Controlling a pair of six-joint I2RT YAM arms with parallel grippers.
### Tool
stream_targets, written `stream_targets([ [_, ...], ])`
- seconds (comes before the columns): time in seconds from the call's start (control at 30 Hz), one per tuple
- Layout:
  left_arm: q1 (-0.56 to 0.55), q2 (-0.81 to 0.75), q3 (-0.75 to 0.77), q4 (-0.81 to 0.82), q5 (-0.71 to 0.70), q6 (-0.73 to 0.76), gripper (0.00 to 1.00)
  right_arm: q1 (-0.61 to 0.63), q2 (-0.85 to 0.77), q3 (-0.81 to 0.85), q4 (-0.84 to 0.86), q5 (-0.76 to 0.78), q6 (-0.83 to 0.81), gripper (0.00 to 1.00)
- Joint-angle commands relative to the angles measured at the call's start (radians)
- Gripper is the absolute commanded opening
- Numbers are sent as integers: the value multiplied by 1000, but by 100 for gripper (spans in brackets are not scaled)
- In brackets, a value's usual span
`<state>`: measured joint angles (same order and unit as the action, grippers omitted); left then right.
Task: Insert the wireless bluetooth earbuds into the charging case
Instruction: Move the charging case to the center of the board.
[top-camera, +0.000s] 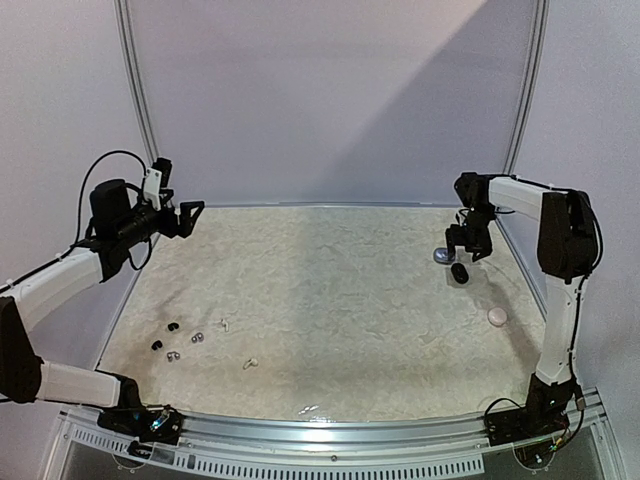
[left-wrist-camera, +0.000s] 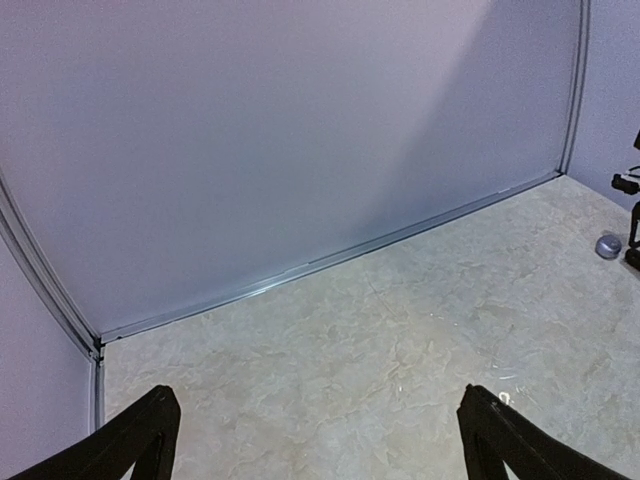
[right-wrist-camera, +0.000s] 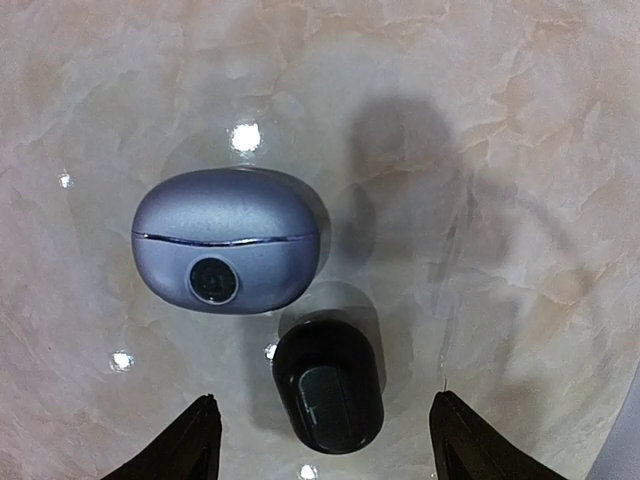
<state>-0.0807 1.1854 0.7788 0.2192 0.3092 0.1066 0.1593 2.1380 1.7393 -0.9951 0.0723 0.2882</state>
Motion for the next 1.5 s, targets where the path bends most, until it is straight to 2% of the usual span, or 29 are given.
stream_targets([
  [0.0,-9,22,2,17,26,25,99,8,85,97,-146,-8,5,72],
  [0.13,-10,23,15,22,21,62,99,9,165,195,-277,-18,-13,69],
  [0.27,-10,26,20,18,-4,104,99,12,176,196,-300,-6,8,76],
  [0.5,-10,49,31,31,-3,123,99,58,212,249,-370,87,42,75],
  [0.73,-10,96,63,53,5,145,99,156,287,344,-421,223,-137,72],
  [1.07,-10,106,73,51,3,183,99,144,305,380,-433,176,-159,71],
  [1.23,-10,107,72,60,5,186,99,142,244,377,-366,5,-173,71],
  [1.37,-10,107,77,59,1,197,99,116,155,331,-271,-40,-110,71],
  [1.47,-10,106,73,60,3,204,99,48,50,220,-130,-129,33,68],
])
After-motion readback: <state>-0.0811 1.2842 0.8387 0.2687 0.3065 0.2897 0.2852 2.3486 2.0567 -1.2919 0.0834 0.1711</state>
